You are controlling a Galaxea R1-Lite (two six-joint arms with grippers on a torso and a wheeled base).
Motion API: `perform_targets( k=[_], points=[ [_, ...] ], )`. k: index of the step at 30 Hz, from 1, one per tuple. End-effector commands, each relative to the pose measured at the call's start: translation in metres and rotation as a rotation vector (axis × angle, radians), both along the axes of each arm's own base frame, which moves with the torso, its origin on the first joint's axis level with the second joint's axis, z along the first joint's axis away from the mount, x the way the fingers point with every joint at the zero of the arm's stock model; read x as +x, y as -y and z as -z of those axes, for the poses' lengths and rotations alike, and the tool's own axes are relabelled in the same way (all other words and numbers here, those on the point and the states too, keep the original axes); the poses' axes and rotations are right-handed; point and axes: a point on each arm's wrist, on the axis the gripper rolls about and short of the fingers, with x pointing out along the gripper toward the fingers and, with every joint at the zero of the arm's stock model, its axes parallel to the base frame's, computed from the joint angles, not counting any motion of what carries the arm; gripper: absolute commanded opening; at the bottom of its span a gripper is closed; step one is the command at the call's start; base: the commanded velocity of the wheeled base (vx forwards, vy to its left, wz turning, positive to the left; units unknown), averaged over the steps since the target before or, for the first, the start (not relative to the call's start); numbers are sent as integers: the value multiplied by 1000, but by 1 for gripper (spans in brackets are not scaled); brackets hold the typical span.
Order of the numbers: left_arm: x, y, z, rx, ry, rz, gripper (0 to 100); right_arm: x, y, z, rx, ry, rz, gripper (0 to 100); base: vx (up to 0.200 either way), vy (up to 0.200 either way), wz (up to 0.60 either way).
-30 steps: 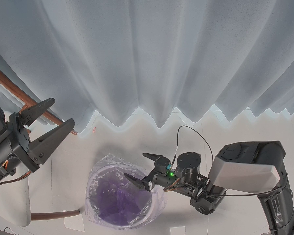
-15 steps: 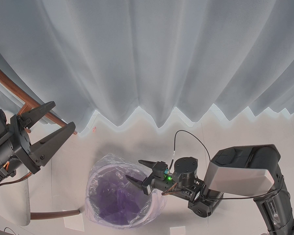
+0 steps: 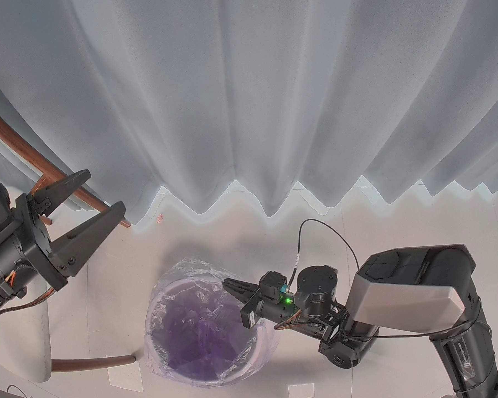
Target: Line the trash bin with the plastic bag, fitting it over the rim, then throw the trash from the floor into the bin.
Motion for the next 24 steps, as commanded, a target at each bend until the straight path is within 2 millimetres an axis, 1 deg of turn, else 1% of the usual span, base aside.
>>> perform_targets(
  k=[1,3,7,10,11,13,16,19,20,21,22,24],
  points=[
    [0,0,0,0,-2,0,100,1,-1,-4,19,-10,2,0,0,0,0],
    [0,0,0,-1,1,0,100,4,-4,-9,102,-107,17,0,0,0,0],
    [0,0,0,0,2,0,100,14,-6,-11,198,-269,49,0,0,0,0],
    [0,0,-1,-1,5,-2,100,27,-2,-11,243,-365,94,0,0,0,0],
    [0,0,-1,-1,5,-2,100,28,-2,-11,247,-373,97,0,0,0,0],
    [0,-1,-1,-1,6,-10,100,38,0,-14,307,-446,124,0,0,0,0],
    [1,-2,0,1,3,-11,100,46,2,-14,361,-518,138,0,0,0,0],
    [1,-2,0,1,3,-13,100,52,6,-5,367,-556,157,0,0,0,0],
    [1,-2,0,1,4,-13,100,53,6,0,362,-561,161,0,0,0,0],
    [1,-2,0,1,4,-13,100,53,6,0,362,-561,161,0,0,0,0],
    [1,-2,0,2,4,-13,100,53,6,7,353,-571,167,0,0,0,0],
    [0,-2,0,2,5,-13,100,53,6,13,344,-580,172,0,0,0,0]
  ],
)
